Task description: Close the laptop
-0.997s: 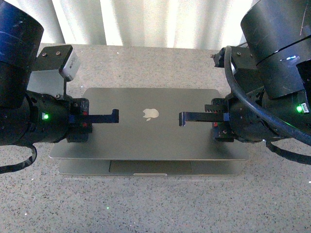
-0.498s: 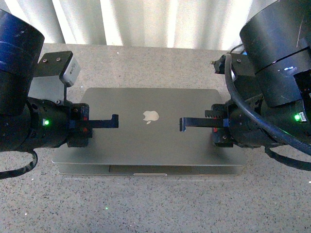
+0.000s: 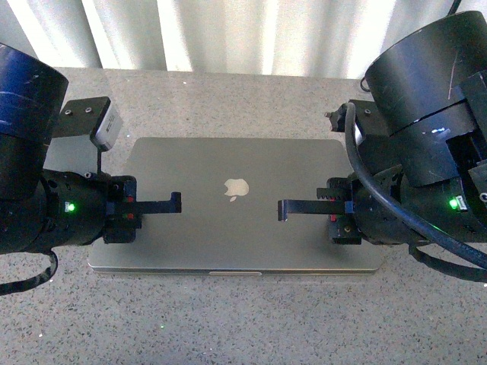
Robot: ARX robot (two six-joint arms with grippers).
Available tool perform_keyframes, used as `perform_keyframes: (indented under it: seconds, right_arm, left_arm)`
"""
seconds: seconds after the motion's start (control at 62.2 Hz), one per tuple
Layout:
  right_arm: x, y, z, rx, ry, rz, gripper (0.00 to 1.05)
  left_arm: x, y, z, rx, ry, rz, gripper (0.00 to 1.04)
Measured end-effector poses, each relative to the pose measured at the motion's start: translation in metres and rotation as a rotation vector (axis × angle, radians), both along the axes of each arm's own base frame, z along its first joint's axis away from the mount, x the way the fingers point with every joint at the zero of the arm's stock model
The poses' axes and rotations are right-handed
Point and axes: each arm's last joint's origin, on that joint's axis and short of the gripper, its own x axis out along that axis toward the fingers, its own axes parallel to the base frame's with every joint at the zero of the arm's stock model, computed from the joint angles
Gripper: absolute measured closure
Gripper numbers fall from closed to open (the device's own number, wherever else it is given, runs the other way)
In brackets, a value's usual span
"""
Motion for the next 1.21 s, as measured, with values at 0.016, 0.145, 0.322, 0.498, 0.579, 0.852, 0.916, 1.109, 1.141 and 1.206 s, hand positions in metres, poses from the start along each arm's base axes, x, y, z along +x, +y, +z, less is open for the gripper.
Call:
perform_keyframes:
  seconds: [0.016, 0.145, 0.322, 0.498, 0.579, 0.852, 0.916, 1.109, 1.141, 1.206]
  right_arm:
    - [0.0, 0.0, 0.0, 0.0, 0.0, 0.0, 1.04]
    - [0.0, 0.001, -0.001, -0.002, 0.004, 0.002, 1.04]
    - [-0.001, 0.001, -0.004, -0.006, 0.009, 0.004, 1.04]
    - [-0.001, 0.0, -0.002, -0.021, -0.002, 0.0, 1.04]
    - [0.0, -0.002, 0.002, -0.051, -0.031, -0.001, 1.04]
    - [0.006, -0.026, 0.075, -0.203, -0.349, -0.021, 0.91]
    - [0.005, -0.032, 0.098, -0.209, -0.423, -0.036, 0.8]
    - [0.005, -0.033, 0.103, -0.225, -0.437, -0.009, 0.47]
    - [0.005, -0.033, 0.1, -0.232, -0.431, -0.007, 0.41]
    - [0.003, -0.038, 0.085, -0.208, -0.633, -0.085, 0.52]
  left_arm:
    - [0.0, 0.0, -0.001, 0.0, 0.001, 0.001, 1.01]
    - [-0.002, 0.001, -0.005, -0.004, 0.006, 0.004, 1.01]
    - [-0.003, 0.001, -0.008, -0.013, 0.003, 0.01, 1.01]
    - [-0.004, 0.003, -0.006, -0.024, 0.003, 0.02, 1.01]
    - [-0.005, 0.006, -0.001, -0.027, -0.001, 0.032, 1.01]
    - [-0.004, 0.033, 0.07, -0.044, -0.296, 0.179, 0.94]
    - [-0.004, 0.036, 0.087, -0.057, -0.359, 0.198, 0.85]
    - [-0.006, 0.035, 0.084, -0.049, -0.353, 0.184, 0.5]
    - [-0.007, 0.037, 0.079, -0.019, -0.414, 0.194, 0.53]
    - [-0.019, 0.044, 0.072, 0.038, -0.618, 0.185, 0.68]
